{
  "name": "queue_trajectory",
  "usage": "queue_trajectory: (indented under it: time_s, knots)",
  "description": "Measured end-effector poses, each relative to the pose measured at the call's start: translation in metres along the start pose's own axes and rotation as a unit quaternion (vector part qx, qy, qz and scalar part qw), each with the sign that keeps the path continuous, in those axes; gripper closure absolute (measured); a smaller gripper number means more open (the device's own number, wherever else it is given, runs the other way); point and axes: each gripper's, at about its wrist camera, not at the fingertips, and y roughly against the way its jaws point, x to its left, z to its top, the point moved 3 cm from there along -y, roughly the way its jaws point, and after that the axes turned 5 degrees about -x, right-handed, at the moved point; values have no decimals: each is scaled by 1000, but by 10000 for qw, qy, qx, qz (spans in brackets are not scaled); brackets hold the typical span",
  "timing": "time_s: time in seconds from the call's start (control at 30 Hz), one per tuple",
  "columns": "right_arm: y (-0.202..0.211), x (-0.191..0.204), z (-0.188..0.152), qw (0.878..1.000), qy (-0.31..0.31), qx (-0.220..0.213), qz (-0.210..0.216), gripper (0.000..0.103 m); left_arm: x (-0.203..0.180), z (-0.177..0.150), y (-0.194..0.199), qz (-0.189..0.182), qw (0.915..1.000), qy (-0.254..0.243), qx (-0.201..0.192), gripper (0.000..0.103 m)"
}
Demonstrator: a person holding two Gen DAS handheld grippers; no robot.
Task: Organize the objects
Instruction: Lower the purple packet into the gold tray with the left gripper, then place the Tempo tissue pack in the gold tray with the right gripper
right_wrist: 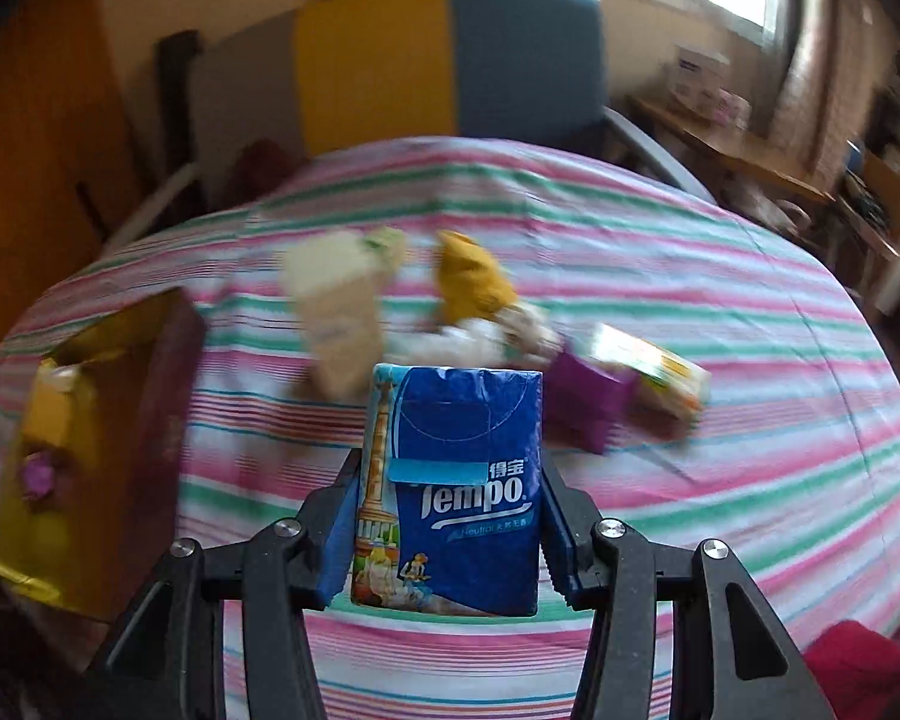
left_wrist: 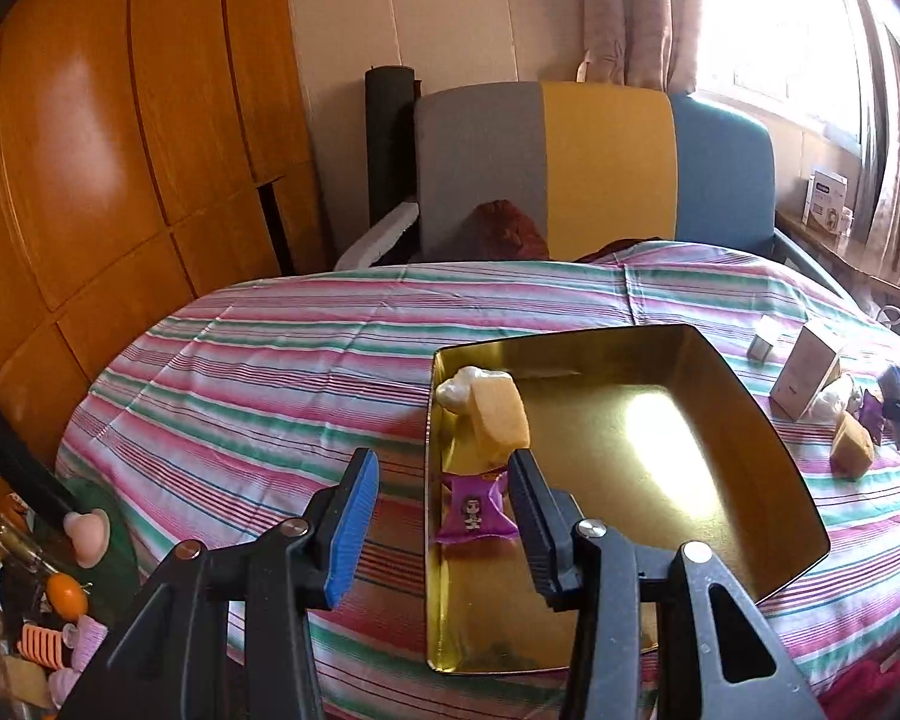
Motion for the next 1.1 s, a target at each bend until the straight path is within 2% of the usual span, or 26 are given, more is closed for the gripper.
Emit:
queue_trajectory:
  time_s: [0.13, 0.27, 0.4, 0.57, 0.87, 1.0, 1.1]
  knots:
    - [10, 70, 7, 9958, 480, -79, 773, 51, 5, -2, 1, 55, 10000, 15, 7, 58]
    - [3, 144, -1, 9846, 912, 155, 1483, 51, 8, -4, 3, 108, 9999, -25, 4, 58]
    - [-12, 205, -17, 9718, 1229, 493, 1951, 51, 12, -6, 3, 157, 9999, -22, 3, 58]
    - [-31, 267, -40, 9564, 1603, 887, 2276, 51, 16, -9, 3, 219, 9998, -34, 11, 58]
    - [-52, 337, -72, 9313, 1862, 1415, 2792, 49, 30, -18, -3, 331, 9993, 66, 132, 58]
    - [-52, 349, -75, 9233, 1843, 1454, 3040, 45, 36, -19, -4, 386, 9991, 132, 148, 58]
    - [-48, 349, -73, 9223, 1803, 1391, 3123, 44, 38, -19, -3, 400, 9990, 157, 138, 58]
